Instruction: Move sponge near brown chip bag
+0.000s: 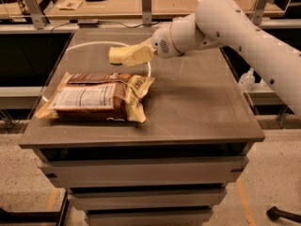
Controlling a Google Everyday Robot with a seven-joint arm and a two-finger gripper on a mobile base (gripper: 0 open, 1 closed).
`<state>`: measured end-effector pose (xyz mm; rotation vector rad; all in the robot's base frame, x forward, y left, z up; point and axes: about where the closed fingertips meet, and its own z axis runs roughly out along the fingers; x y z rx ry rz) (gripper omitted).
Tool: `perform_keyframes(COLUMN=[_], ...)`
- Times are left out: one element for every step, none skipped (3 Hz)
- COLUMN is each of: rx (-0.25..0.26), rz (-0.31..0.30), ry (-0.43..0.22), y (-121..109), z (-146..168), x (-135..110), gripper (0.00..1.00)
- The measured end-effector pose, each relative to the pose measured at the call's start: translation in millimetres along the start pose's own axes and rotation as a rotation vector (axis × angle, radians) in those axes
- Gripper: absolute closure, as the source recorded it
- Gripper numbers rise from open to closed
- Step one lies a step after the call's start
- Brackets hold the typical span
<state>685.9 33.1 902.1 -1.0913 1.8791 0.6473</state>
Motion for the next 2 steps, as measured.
perform_keyframes(rx=[-0.012, -0.016], rz=[0.044, 0.068], ry=[0.007, 0.025], y=[26.1, 42.5], z=[-9.4, -10.4], x=[11.6, 18.1], gripper=[1.0, 1.0])
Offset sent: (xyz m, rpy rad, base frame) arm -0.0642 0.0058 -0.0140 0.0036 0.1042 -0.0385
